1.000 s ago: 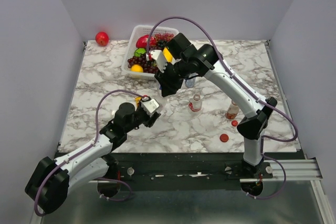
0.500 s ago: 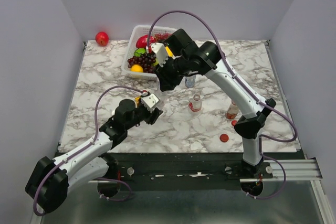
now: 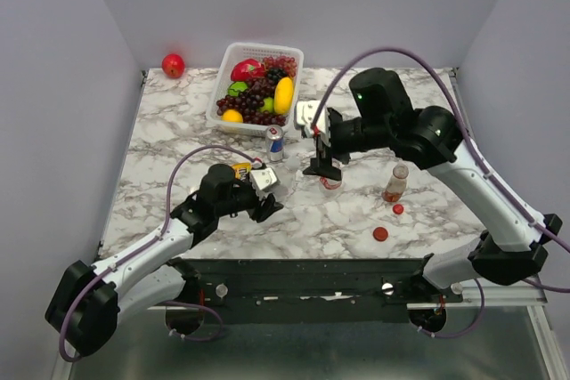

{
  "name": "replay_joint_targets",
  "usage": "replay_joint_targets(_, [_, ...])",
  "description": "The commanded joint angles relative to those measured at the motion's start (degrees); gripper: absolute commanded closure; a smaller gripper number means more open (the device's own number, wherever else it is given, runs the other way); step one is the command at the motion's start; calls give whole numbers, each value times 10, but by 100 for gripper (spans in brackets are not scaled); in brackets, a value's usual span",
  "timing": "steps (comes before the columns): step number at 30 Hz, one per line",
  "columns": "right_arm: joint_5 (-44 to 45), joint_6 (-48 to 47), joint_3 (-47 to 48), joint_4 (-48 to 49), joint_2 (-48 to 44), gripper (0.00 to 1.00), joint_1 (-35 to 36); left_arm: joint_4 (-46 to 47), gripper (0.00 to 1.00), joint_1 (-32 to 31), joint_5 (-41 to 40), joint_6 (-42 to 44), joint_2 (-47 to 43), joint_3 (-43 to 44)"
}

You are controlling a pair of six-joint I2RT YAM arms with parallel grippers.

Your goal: Screw on the bottle caps

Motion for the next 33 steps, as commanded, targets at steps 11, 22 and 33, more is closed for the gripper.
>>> replay_joint_targets(11, [-114,-442,-108,-78,-26,30,1,-232,100,1,98,296,8,120])
replay_joint_targets(22, [-121,-529,-100,-148,-4,35,5,-226,100,1,100,289,14,131])
replay_joint_targets(33, [-126,-553,-88,-150,19,44,8,-214,100,1,103,277,18,146])
